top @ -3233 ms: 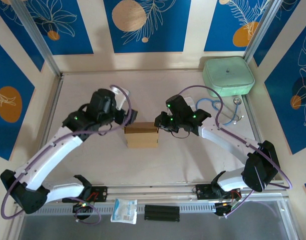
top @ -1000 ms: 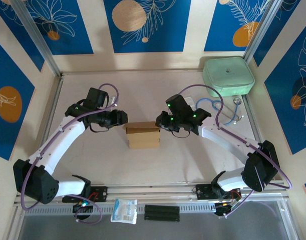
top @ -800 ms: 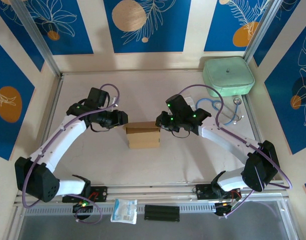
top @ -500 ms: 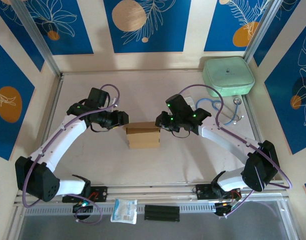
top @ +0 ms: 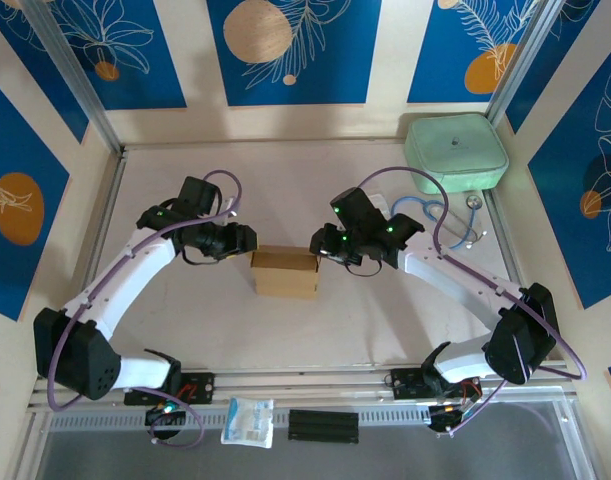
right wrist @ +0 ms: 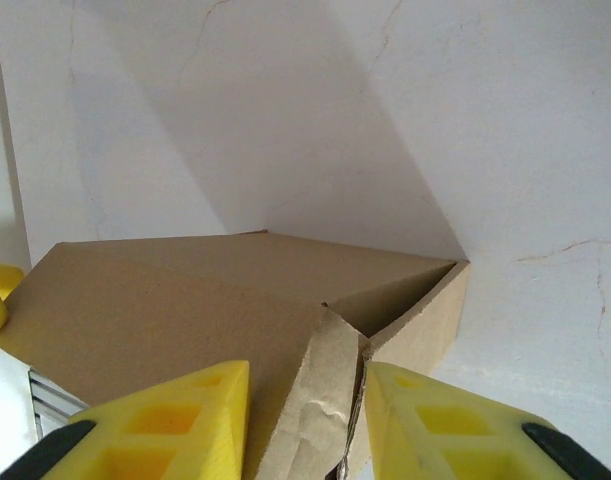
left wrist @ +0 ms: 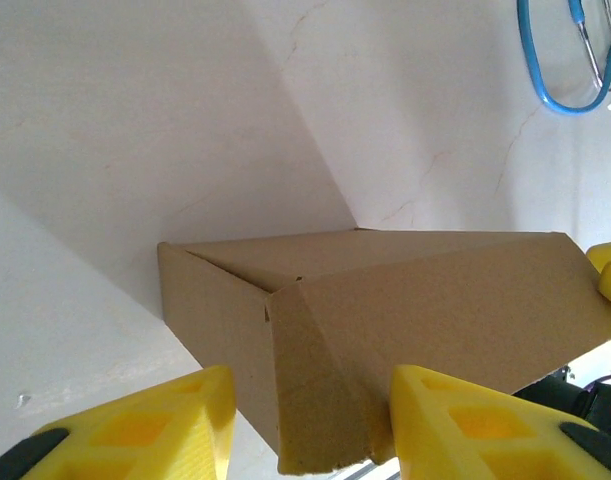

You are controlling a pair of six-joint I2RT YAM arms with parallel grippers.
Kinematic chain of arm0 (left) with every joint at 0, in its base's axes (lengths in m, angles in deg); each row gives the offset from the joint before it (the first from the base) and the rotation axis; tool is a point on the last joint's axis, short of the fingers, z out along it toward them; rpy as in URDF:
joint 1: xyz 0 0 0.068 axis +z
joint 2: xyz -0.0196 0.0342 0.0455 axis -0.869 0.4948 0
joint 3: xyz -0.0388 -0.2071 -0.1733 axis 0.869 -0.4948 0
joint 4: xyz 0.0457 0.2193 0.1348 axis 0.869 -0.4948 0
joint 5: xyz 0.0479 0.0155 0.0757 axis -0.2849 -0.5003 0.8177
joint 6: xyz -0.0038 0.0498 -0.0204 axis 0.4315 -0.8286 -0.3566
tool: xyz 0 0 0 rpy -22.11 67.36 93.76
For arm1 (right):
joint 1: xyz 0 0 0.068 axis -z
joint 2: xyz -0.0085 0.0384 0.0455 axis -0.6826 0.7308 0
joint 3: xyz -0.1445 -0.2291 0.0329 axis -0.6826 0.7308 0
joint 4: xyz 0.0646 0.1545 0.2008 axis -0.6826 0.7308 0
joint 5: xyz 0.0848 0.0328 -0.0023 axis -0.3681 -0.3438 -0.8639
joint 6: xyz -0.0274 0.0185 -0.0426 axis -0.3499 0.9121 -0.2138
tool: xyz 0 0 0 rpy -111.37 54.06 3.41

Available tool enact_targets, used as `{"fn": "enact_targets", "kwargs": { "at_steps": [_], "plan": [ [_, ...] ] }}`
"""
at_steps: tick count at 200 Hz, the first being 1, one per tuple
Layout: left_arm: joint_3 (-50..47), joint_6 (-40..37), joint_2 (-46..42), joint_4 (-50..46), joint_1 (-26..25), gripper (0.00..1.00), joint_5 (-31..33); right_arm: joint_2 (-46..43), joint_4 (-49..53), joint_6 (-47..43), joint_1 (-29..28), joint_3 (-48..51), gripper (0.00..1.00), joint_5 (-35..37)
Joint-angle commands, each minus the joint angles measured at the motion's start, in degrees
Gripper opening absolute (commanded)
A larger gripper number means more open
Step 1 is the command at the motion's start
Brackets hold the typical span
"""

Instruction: Fold the paper box

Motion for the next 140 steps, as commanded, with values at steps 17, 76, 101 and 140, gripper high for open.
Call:
{"fn": "enact_targets", "kwargs": {
  "at_steps": [17,76,101,140],
  "plan": [
    [-1.29,-0.01,-0.09,0.68,-0.29,0.39,-2.39,-0.3,1.58,0.65,0.08,1.67,0.33,-0.95],
    [-2.09,1.43,-0.29,2.67,-0.78,0.35,-4.75,0.93,-0.53,2.98,-0.14,3.54,0.36,-2.89],
    [-2.06,1.27,-0.41,2.36,-0.88,0.35,-4.49,1.03,3.36,1.61,-0.36,2.03,0.38,0.44],
    [-1.62,1.33,-0.44,2.42,-1.05,0.35,-4.42,1.5,4.68,1.82,-0.43,1.35,0.49,0.86]
  ]
}}
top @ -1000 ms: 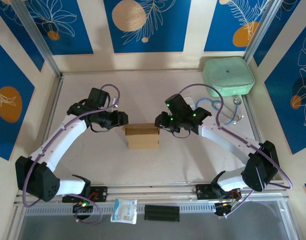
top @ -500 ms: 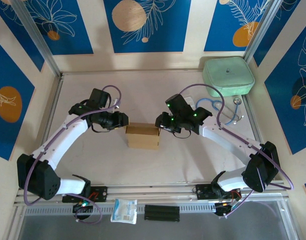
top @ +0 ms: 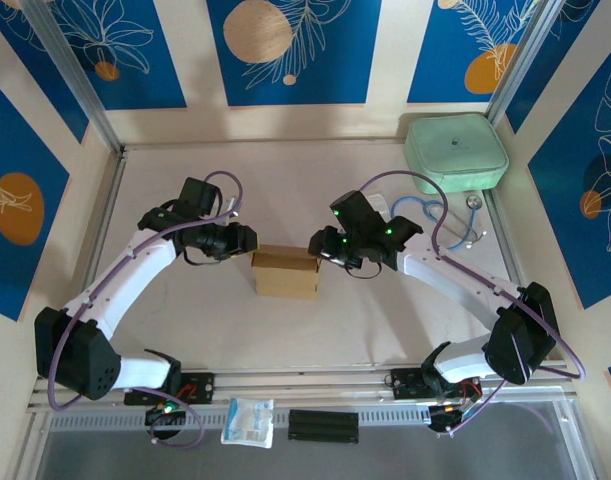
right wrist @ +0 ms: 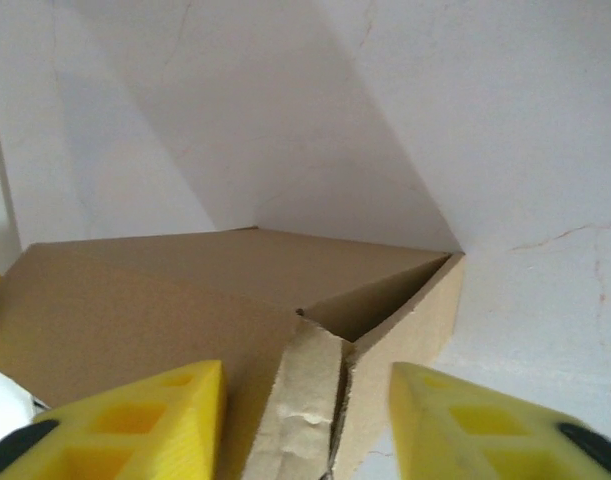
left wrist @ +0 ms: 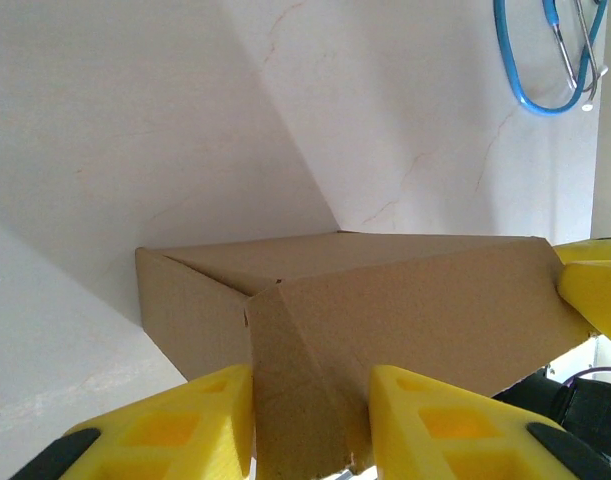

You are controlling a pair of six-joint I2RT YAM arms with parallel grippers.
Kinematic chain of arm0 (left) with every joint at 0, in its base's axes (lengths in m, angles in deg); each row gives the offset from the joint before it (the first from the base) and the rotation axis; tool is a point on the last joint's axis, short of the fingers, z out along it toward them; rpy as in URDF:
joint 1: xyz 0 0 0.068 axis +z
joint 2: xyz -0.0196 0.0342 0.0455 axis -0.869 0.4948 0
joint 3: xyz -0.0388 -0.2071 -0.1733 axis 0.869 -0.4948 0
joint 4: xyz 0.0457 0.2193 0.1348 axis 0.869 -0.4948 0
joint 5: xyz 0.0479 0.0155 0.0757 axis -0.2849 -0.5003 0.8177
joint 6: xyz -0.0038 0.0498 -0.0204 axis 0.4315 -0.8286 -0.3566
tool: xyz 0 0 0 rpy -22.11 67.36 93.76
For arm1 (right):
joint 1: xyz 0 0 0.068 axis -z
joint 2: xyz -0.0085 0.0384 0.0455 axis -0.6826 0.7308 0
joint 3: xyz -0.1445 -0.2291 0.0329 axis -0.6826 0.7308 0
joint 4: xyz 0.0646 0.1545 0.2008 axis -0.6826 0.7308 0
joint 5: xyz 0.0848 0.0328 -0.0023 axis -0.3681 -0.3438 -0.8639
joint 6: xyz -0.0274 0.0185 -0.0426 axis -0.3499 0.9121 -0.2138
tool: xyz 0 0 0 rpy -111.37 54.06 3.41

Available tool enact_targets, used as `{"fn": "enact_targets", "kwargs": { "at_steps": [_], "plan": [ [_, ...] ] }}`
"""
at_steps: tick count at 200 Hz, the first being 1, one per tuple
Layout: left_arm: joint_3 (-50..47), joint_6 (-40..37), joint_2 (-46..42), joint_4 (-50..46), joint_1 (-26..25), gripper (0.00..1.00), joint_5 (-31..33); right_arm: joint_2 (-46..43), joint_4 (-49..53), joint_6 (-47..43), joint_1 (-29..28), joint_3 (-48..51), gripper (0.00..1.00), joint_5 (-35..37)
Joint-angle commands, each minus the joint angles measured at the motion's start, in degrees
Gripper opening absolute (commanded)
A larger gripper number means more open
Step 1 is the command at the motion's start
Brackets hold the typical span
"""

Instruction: Fold the paper box

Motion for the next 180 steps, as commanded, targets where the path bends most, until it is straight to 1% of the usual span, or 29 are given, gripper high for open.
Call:
{"fn": "enact_targets", "kwargs": {
  "at_steps": [1,25,50,76,94,103,180],
  "plan": [
    [-0.43,0.39,-0.42,-0.11,-0.96,0.35,-2.31,1.48,5.07,0.04,-0.44,-0.36,0.5,0.88],
    [-0.44,0.38,-0.42,-0.02,-1.05,0.34,-2.87,1.43,2.19,0.95,-0.37,1.14,0.45,-0.71],
    [-0.49,0.29,-0.51,0.23,-1.23,0.33,-3.7,1.93,-0.53,1.99,-0.27,2.39,0.45,-2.1],
    [-0.42,0.54,-0.43,0.31,-1.32,0.3,-4.44,2.76,-1.0,1.77,-0.11,2.44,0.44,-2.3],
    [-0.32,0.7,-0.27,0.39,-1.45,0.28,-5.29,2.74,-1.68,1.76,-0.09,2.71,0.38,-2.47],
    [-0.36,0.64,-0.29,0.64,-1.61,0.27,-5.77,2.63,-2.01,1.8,-0.07,2.89,0.37,-2.62],
    [1.98,-1.89,1.95,-0.32,-5.76,0.27,-6.63,3.23,-2.59,1.38,0.0,2.64,0.36,-3.48]
  ]
}}
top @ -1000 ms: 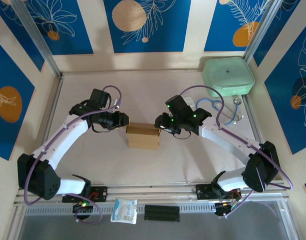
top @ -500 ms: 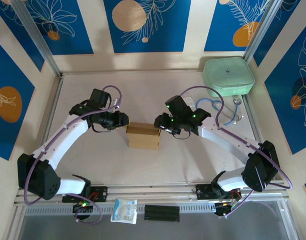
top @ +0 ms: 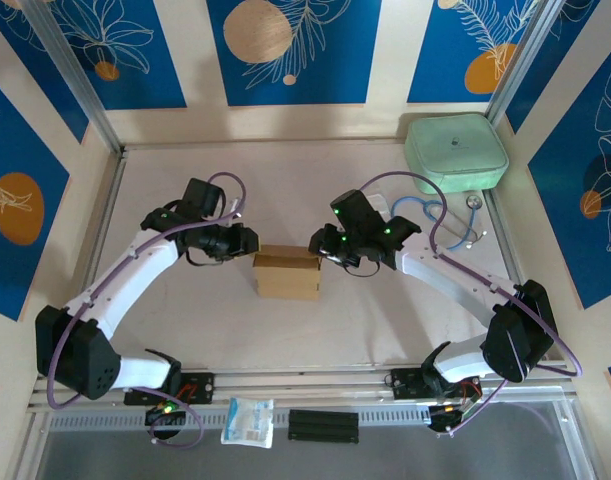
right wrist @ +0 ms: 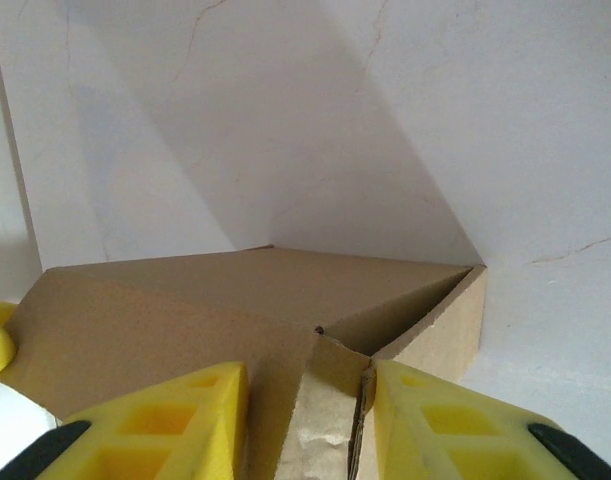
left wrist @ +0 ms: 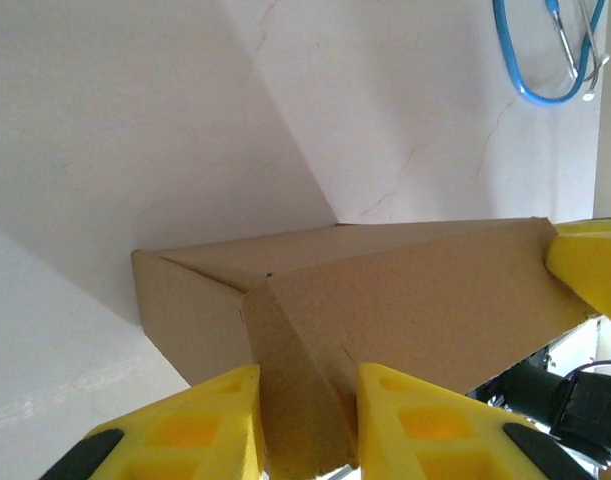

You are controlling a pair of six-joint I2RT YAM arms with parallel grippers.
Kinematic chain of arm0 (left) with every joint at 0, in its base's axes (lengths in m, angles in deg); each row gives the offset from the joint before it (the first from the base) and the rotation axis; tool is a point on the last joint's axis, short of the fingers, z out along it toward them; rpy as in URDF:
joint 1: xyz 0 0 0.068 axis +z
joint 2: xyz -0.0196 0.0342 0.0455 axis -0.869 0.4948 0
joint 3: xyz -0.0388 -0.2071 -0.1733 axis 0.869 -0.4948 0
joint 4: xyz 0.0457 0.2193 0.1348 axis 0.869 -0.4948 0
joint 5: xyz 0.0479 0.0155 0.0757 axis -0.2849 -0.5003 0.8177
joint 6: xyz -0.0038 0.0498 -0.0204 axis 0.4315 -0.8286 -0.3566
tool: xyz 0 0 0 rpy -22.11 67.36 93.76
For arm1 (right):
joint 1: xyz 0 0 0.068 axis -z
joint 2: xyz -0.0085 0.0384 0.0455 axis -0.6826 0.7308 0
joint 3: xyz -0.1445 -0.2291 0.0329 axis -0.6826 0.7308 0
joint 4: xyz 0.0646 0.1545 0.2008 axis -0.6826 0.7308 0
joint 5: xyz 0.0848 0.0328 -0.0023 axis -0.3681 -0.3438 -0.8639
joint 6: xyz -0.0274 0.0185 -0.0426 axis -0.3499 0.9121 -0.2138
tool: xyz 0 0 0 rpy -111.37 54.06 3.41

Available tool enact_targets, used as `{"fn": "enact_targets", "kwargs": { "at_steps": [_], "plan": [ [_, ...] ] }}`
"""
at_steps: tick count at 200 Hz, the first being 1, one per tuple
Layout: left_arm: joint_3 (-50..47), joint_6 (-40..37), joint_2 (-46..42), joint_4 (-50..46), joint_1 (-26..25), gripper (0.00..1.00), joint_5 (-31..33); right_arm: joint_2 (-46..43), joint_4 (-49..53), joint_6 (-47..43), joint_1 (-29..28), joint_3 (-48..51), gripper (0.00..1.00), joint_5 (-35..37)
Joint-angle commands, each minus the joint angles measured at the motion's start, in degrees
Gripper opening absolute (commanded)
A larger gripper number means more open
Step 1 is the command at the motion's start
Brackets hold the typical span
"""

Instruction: Fold the paper box

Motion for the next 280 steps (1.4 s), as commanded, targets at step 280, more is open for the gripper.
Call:
{"fn": "enact_targets", "kwargs": {
  "at_steps": [280],
  "plan": [
    [-16.48,5.25,-4.96,12.99,-8.52,0.21,9.94,1.24,0.66,-5.36,-2.19,8.06,0.3,7.56]
  ]
}}
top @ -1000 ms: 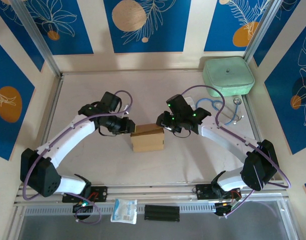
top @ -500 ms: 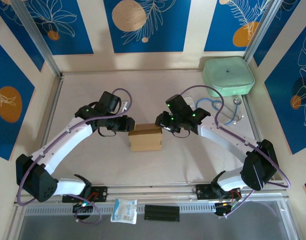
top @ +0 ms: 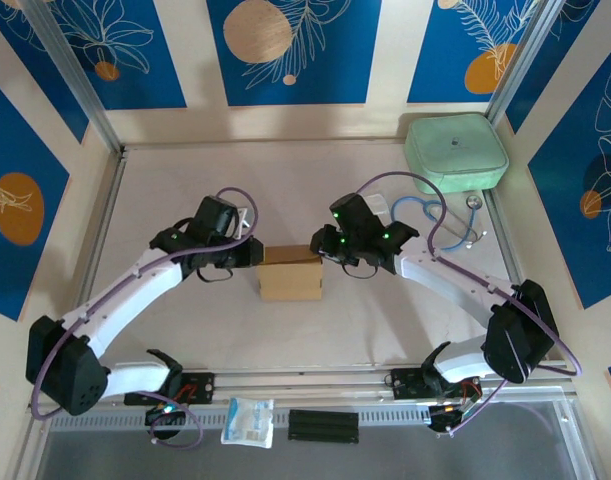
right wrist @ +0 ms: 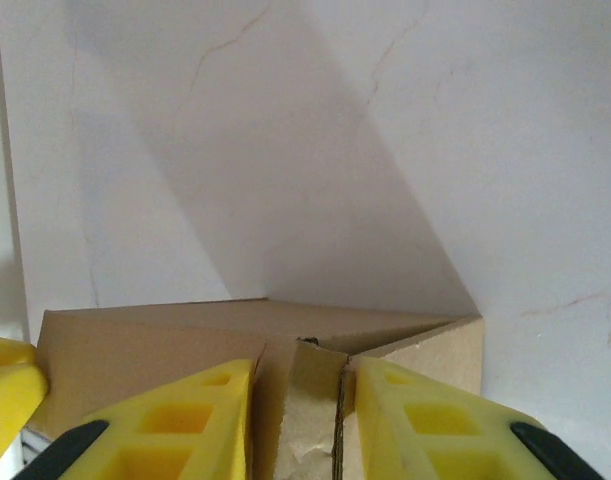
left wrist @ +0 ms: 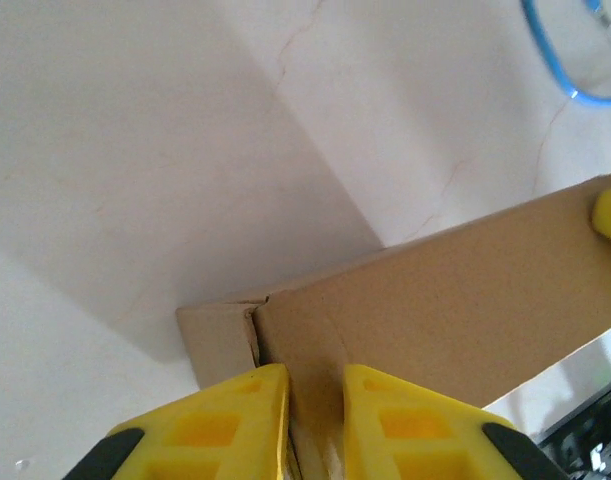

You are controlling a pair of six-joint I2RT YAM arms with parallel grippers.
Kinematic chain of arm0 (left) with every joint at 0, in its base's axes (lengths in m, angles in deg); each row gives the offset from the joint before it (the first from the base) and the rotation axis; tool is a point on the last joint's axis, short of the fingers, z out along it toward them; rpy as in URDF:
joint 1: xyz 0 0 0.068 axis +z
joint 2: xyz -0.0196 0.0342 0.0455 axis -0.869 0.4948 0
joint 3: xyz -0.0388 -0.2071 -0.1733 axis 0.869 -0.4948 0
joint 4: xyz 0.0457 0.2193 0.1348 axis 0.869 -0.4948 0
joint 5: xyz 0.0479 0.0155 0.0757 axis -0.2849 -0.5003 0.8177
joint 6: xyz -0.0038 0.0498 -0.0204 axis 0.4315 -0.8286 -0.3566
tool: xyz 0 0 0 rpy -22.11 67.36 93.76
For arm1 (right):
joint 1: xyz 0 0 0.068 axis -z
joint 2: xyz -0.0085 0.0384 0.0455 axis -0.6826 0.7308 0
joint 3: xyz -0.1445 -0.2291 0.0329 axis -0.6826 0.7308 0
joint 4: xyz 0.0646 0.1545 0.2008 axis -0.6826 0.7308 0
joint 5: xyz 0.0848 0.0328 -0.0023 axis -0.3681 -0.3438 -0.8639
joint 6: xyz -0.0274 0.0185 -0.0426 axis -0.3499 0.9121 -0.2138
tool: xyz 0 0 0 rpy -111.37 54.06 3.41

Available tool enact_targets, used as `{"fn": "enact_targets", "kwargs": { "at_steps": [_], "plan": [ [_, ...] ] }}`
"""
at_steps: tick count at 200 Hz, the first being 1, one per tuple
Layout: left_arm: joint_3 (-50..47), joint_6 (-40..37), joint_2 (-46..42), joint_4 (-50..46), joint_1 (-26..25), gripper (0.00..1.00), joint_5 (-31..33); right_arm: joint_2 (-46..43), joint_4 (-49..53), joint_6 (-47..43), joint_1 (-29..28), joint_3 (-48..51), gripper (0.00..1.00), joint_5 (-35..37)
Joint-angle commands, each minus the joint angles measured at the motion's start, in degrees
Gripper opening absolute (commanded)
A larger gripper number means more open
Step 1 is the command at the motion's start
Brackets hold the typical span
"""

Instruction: Fold the paper box

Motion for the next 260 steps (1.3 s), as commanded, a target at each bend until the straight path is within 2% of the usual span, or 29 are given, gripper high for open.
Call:
{"fn": "enact_targets", "kwargs": {
  "at_steps": [1,20,48,74,98,111,126,155,169,199,260],
  "plan": [
    [-7.24,4.29,0.85,2.2,-0.84,0.22,-3.11,1.9,6.64,-2.46,-1.41,4.43,0.3,2.65],
    [-5.56,2.37,-0.21,0.56,-0.87,0.29,-1.02,1.76,6.38,-3.06,-1.41,5.03,0.3,2.0],
    [0.96,-0.31,-2.41,-3.35,-0.86,0.53,2.6,0.49,5.49,-5.01,-1.59,3.8,0.31,-0.04],
    [3.16,0.73,-5.09,-4.6,-0.58,0.59,7.67,0.67,6.97,-5.18,-1.59,2.16,0.32,-0.09],
    [2.76,1.34,-3.41,-6.43,0.29,0.65,8.19,0.61,6.81,-4.7,-1.59,1.9,0.33,-0.72],
    [1.68,1.32,-2.06,-6.45,0.64,0.65,7.26,0.26,6.89,-4.45,-1.6,1.5,0.33,-1.03],
    [-0.3,1.14,-0.95,-3.44,0.68,0.6,2.45,0.12,6.9,-4.25,-1.59,1.17,0.33,-1.81],
    [-3.74,3.29,0.68,-0.66,0.76,0.43,-1.12,0.01,6.39,-3.36,-1.22,1.72,0.32,-3.98],
    [-5.86,4.18,0.5,0.96,0.71,0.38,-2.86,-0.64,4.46,-2.2,0.29,2.78,0.33,-8.5],
    [-6.58,3.78,-0.33,0.6,0.73,0.37,-2.62,-2.46,2.01,-0.71,2.69,1.99,0.39,-15.63],
    [-6.16,3.37,-0.8,-0.58,0.69,0.37,-0.82,-4.11,4.31,-1.77,3.59,-0.37,0.45,-19.89]
  ]
}}
